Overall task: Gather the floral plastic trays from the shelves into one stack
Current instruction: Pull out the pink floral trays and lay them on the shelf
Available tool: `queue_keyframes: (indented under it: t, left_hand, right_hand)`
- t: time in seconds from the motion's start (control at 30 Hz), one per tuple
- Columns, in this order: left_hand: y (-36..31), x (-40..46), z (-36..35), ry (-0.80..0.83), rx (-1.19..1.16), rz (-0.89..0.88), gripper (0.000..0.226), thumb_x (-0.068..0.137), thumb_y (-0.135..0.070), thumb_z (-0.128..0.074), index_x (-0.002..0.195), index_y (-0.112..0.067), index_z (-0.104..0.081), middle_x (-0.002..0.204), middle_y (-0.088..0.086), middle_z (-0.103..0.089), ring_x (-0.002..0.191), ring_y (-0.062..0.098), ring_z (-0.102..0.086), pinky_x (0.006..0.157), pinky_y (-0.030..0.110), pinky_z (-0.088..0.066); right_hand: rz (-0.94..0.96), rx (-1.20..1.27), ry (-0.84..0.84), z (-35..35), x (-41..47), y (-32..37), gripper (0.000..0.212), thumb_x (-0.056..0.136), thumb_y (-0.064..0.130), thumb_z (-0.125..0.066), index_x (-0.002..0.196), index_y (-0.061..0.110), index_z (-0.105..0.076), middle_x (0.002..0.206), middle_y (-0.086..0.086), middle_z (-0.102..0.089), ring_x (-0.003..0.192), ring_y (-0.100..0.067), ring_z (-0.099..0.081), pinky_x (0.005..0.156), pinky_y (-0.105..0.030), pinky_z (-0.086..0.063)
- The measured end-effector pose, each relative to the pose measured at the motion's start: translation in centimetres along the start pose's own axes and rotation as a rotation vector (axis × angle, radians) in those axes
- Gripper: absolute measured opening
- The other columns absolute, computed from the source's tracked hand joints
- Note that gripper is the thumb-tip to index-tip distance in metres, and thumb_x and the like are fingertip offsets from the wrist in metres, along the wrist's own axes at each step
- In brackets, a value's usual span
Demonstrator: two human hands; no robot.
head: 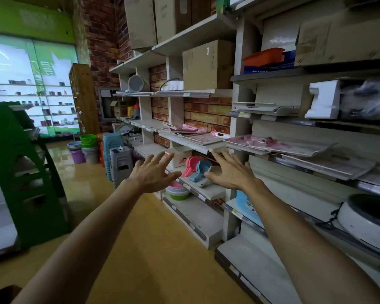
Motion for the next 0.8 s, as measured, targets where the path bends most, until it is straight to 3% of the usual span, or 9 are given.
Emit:
queue_keyframes:
  t: [0.13, 0.43, 0.8]
  left_hand:
    - [-0.4, 1.0, -0.8, -0.01, 0.029, 0.013, 0.082, 0.086, -0.078, -0.024, 0.153, -0.038, -0.001, 0.165, -0.001, -0.003, 0.15, 0.03, -0.009, 0.115, 0.059, -0.017]
    - [0.2, 4.0, -3.4, -0.012, 0.023, 0.033, 0.087, 0.081, -0.082, -0.019, 0.153, -0.038, 0.001, 0.165, 0.0, -0.004, 0.15, 0.029, -0.011, 0.116, 0.06, -0.017]
    - [6.2, 12.5, -5.6, -0.025, 0.014, 0.038, 0.083, 0.084, -0.079, -0.024, 0.153, -0.039, 0.0, 0.165, 0.001, -0.004, 0.15, 0.03, -0.01, 0.117, 0.06, -0.015]
  right_hand:
    - [0.048, -0.033, -0.021, -0.5, 1.4, -0.8, 0.09, 0.081, 0.076, -0.041, 0.153, 0.038, -0.001, 0.164, 0.003, -0.004, 0.149, -0.029, -0.01, 0.112, -0.065, -0.018]
    - [0.091, -0.047, 0.017, -3.3, 6.1, -1.9, 0.093, 0.079, 0.079, -0.04, 0.153, 0.037, -0.003, 0.165, 0.001, -0.001, 0.15, -0.029, -0.007, 0.113, -0.063, -0.017]
    - [0.107, -0.041, 0.018, -6.8, 15.4, 0.2, 0.092, 0.082, 0.075, -0.043, 0.154, 0.034, -0.003, 0.165, 0.002, -0.002, 0.15, -0.027, -0.006, 0.115, -0.062, -0.016]
Point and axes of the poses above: each hand's wrist, its own x-axis towards the middle knuckle, its own z-axis out of the back of the hand, y = z × x, the point moved 9 cm from there along x, towards the middle knuckle
